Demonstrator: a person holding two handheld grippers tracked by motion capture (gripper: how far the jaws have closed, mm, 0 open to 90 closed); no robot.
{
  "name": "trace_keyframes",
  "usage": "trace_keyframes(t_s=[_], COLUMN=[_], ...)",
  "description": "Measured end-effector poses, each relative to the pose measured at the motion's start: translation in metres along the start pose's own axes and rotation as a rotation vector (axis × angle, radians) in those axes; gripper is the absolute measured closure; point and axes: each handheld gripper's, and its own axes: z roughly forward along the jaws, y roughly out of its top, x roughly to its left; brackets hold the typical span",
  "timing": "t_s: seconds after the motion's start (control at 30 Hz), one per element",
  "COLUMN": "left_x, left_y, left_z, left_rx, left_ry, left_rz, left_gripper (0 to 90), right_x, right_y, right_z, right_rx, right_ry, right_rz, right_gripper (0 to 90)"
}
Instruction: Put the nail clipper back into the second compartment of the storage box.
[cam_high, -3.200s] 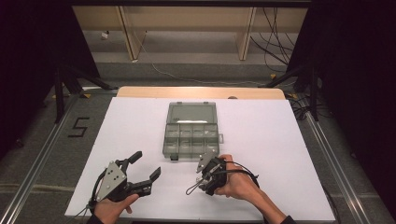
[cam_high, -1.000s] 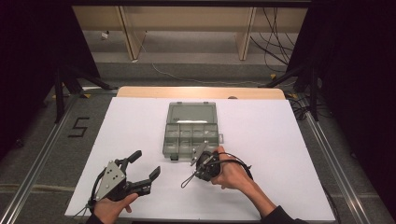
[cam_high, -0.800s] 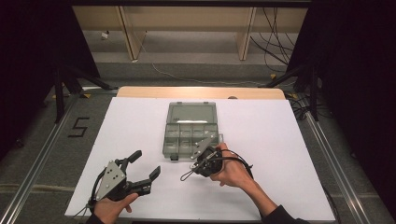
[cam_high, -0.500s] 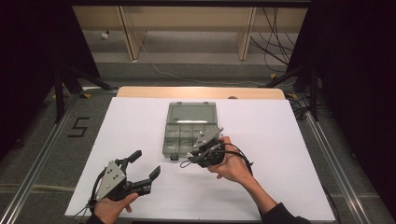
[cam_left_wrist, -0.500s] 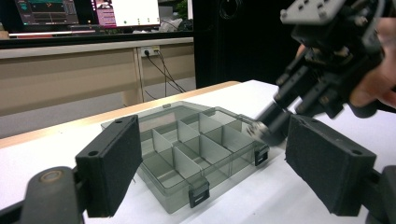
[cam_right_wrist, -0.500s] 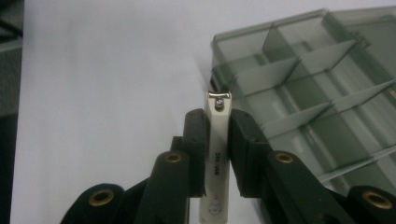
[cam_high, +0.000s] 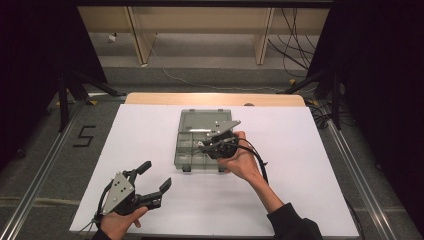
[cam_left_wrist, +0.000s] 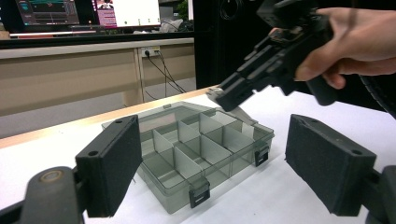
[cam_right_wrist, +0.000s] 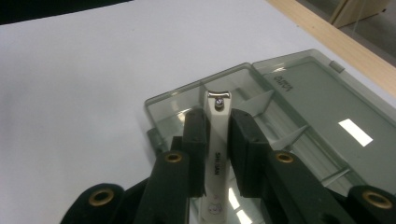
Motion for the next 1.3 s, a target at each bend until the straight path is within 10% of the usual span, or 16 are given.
trace_keyframes(t_s=[0.73,1.3], left_x=[0.000,0.000], left_y=[0.001,0.001], left_z=[-0.001,-0.001], left_rx=[-0.008,-0.006], left_ry=[-0.006,-0.009], left_rz=[-0.002,0.004], left_gripper=[17.8,16.6], right_x=[-0.025,-0.031], right_y=[0.024,0.019], right_z=[0.057,0.073], right_rx=[0.001,0.056], right_ry=[-0.118,-0.123], right_rz=[0.098,0.156], right_gripper=[77.4,77.4])
